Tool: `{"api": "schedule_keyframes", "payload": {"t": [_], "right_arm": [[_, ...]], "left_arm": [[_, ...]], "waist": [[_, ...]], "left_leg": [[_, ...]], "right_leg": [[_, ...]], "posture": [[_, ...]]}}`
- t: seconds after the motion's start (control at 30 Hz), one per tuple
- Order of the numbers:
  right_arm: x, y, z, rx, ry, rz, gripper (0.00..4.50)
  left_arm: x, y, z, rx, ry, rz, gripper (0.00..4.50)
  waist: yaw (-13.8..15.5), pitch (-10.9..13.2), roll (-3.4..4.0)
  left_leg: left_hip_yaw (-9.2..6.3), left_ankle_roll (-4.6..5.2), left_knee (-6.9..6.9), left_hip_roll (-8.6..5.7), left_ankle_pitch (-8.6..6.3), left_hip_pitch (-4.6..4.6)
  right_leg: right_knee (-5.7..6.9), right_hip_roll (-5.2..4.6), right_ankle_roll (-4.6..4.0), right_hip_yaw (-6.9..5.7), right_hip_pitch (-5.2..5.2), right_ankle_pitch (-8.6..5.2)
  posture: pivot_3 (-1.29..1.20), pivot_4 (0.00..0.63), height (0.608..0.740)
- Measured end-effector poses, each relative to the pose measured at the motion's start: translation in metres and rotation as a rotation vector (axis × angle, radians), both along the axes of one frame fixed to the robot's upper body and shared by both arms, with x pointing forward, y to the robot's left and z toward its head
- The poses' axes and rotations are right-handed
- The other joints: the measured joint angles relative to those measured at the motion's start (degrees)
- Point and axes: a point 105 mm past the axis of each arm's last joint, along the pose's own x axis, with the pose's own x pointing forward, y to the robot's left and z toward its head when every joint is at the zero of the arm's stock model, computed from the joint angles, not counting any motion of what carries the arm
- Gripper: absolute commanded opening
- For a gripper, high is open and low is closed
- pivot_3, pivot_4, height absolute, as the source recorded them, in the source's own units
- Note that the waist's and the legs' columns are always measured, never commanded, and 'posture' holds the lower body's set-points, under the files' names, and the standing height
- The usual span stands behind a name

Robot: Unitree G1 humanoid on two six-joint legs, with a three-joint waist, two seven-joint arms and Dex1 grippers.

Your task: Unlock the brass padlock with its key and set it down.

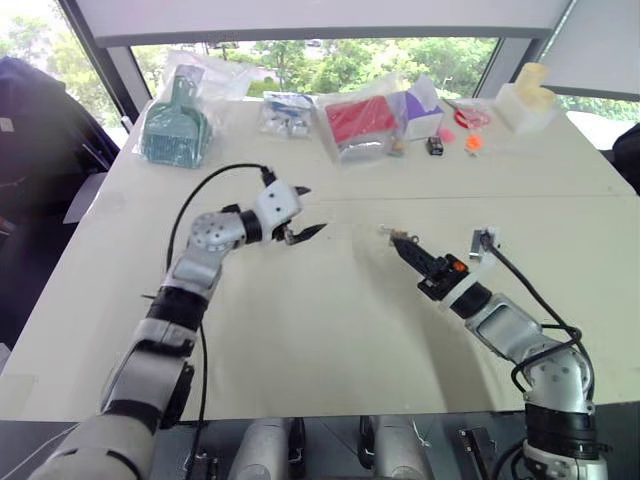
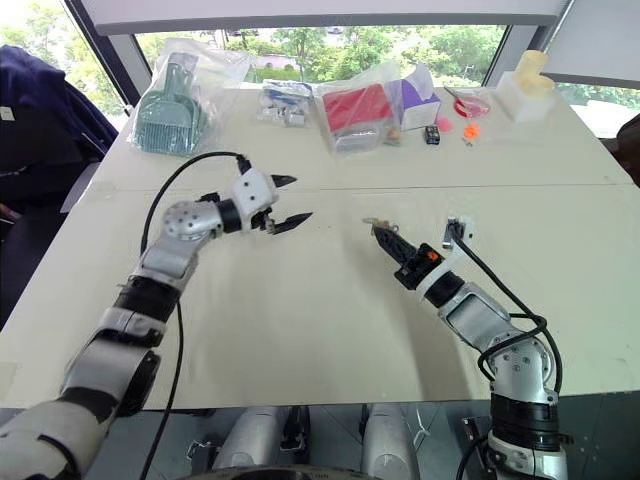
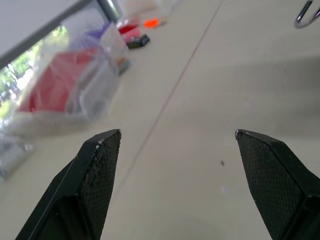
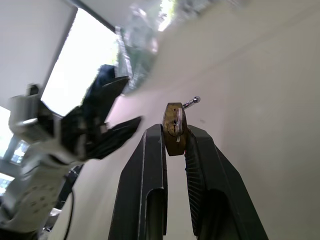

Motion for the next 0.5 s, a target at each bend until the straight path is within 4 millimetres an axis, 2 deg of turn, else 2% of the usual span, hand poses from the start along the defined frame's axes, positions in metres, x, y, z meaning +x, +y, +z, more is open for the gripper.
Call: {"api": "schedule_keyframes", "payload": {"t": [0.23,0.27,0.4,0.5], "right_arm": [[0.014,0.001,-0.004,-0.017,0.035,0.051,0.01],[0.015,0.001,-0.007,-0.017,0.046,0.063,0.01],[0.017,0.0,-0.021,-0.043,0.098,0.09,0.01],[0.016,0.0,-0.025,-0.07,0.113,0.111,0.01]], "left_arm": [[-0.022,0.007,0.014,-0.189,0.172,0.01,3.79],[-0.029,0.008,0.012,-0.211,0.214,0.0,3.79],[-0.045,0.012,-0.004,-0.214,0.344,-0.011,3.79],[-0.051,0.014,-0.005,-0.189,0.362,-0.015,3.79]], "waist": [[-0.2,0.0,0.02],[-0.3,0.0,0.02],[-0.2,0.0,0.02],[-0.1,0.0,0.02]], "left_leg": [[-0.03,-0.07,-0.02,0.01,0.04,0.01],[-0.02,-0.33,-0.03,0.01,0.19,0.01],[-0.01,-0.35,-0.04,0.0,0.2,0.01],[-0.02,-0.29,-0.03,0.0,0.17,0.01]], "right_leg": [[0.01,0.01,-0.01,0.01,0.0,-0.01],[0.0,0.03,-0.01,0.01,0.0,-0.01],[0.01,0.05,-0.03,0.0,0.01,-0.03],[-0.01,0.05,-0.17,0.0,0.01,-0.11]], "posture": [[0.0,0.15,0.735],[0.0,0.15,0.735],[0.0,0.15,0.735],[0.0,0.15,0.735]]}}
